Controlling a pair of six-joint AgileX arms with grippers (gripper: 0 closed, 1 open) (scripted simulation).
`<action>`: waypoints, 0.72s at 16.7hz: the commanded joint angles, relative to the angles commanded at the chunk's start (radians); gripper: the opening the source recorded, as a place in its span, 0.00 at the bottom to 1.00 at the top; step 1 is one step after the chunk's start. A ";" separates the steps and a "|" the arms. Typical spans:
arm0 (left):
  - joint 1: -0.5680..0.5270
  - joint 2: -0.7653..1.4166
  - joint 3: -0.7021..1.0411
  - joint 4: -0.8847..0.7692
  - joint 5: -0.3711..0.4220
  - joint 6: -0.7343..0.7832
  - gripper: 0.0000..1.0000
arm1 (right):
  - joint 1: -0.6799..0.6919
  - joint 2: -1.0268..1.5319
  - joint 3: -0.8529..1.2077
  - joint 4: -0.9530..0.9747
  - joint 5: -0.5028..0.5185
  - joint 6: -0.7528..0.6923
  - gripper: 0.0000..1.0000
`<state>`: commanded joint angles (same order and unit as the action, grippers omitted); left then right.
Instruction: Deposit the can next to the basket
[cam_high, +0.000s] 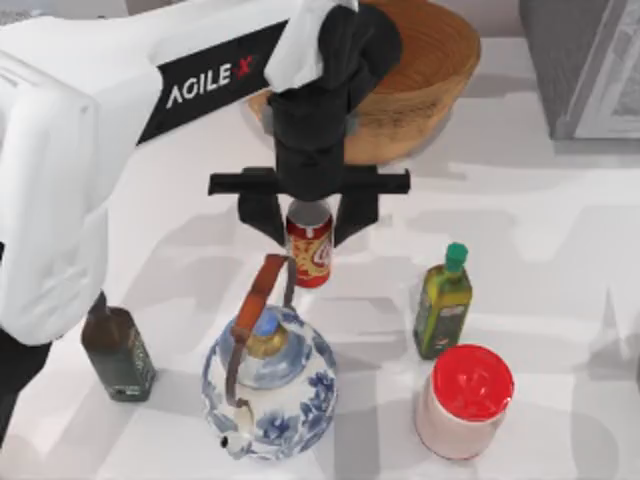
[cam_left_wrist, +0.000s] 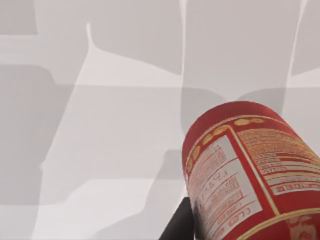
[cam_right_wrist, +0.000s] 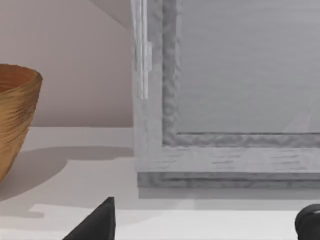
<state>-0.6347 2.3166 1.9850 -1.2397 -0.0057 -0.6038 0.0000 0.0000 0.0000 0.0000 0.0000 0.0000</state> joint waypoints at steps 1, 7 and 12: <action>0.000 0.000 0.000 0.000 0.000 0.000 0.38 | 0.000 0.000 0.000 0.000 0.000 0.000 1.00; 0.000 0.000 0.000 0.000 0.000 0.000 0.83 | 0.000 0.000 0.000 0.000 0.000 0.000 1.00; 0.000 0.000 0.000 0.000 0.000 0.000 1.00 | 0.000 0.000 0.000 0.000 0.000 0.000 1.00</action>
<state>-0.6347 2.3166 1.9850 -1.2397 -0.0057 -0.6038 0.0000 0.0000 0.0000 0.0000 0.0000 0.0000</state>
